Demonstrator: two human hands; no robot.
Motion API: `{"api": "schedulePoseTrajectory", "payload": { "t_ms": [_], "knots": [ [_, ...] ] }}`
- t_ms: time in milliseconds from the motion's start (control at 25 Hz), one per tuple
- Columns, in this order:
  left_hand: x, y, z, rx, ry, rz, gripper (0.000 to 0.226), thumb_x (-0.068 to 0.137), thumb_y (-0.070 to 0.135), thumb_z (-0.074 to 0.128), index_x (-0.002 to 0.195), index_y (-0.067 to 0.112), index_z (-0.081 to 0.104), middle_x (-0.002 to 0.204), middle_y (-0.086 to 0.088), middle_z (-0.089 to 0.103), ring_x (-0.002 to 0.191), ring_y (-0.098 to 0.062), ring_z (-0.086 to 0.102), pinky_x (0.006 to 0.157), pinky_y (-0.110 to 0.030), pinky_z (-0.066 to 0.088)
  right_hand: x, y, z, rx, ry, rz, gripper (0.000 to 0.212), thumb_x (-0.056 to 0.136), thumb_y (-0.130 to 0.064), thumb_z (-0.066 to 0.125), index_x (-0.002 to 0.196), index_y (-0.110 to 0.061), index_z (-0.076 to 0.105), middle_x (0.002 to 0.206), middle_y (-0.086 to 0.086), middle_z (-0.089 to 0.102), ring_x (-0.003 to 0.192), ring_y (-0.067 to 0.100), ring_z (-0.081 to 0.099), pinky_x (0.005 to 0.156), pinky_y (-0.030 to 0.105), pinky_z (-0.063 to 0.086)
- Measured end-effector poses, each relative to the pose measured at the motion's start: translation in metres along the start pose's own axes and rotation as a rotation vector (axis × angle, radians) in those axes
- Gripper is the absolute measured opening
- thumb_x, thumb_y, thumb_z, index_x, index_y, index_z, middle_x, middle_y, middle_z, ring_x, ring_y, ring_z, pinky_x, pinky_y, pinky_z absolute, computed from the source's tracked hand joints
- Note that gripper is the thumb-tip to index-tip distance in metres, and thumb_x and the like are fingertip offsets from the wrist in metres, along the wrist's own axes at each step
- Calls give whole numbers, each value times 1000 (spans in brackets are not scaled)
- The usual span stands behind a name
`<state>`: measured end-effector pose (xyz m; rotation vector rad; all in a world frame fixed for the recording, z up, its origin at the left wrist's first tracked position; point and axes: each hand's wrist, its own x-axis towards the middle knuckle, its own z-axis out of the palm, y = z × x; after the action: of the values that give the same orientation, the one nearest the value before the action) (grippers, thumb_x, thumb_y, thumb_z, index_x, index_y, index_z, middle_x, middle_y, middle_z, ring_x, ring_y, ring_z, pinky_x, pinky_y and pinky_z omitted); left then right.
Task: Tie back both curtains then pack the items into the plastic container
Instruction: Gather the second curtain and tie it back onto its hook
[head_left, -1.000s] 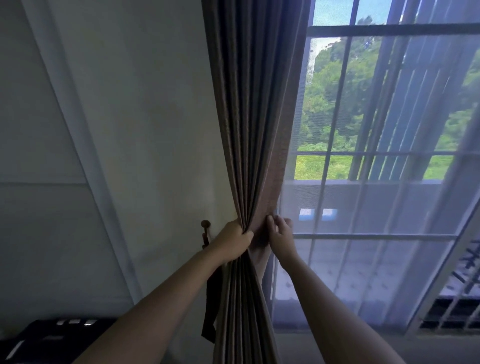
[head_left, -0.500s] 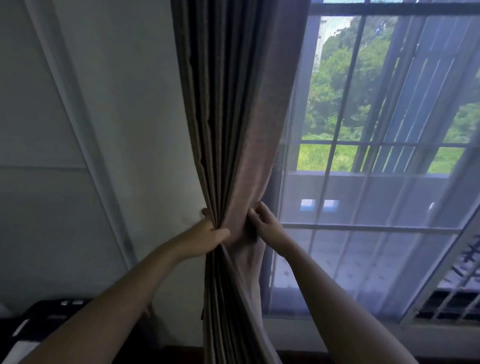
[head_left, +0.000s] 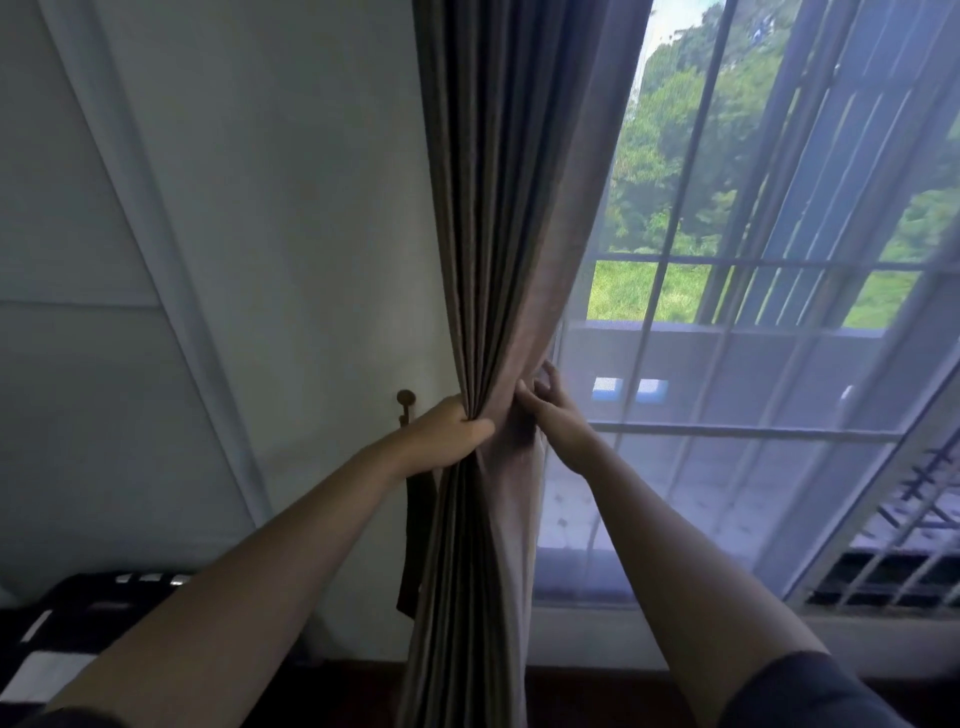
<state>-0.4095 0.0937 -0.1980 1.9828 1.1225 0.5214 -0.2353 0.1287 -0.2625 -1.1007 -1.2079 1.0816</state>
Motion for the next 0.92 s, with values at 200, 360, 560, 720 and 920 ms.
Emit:
{"api": "schedulePoseTrajectory", "payload": {
  "t_ms": [200,360,560,720,920],
  "knots": [
    [0,-7,-7,-11,-13,7,19,91,7,44,99,15,59,87,6,54,90,-11,52,74,-11,35,2,0,-1,171,-91,70,43,82,-9,57,124,-11,48,117,7,61,102,15,61,87,22,49],
    [-1,-11,-10,-33,-29,30,21,90,6,44,101,18,59,89,9,53,85,-2,49,76,-9,34,2,1,-3,249,-159,88,41,74,-14,57,116,-11,56,107,10,65,98,21,63,82,27,53],
    [1,-16,-12,-55,-51,8,21,87,14,48,102,16,61,89,10,56,90,-3,53,84,-15,37,-3,-2,-5,310,-199,135,42,74,-14,57,115,-6,53,102,10,65,94,22,64,81,27,54],
    [3,-16,-15,-57,-52,3,32,82,20,48,109,18,64,105,0,63,107,-17,56,99,-26,39,-2,-4,-6,353,-203,159,42,74,-11,57,115,-5,52,101,10,66,92,22,65,79,28,55],
    [6,-17,-9,-65,14,-24,30,77,26,45,101,17,60,103,-6,63,105,-22,58,94,-25,41,-3,-1,-2,115,-1,68,13,79,-17,68,78,-15,55,80,1,65,80,18,62,72,22,49]
  ]
}}
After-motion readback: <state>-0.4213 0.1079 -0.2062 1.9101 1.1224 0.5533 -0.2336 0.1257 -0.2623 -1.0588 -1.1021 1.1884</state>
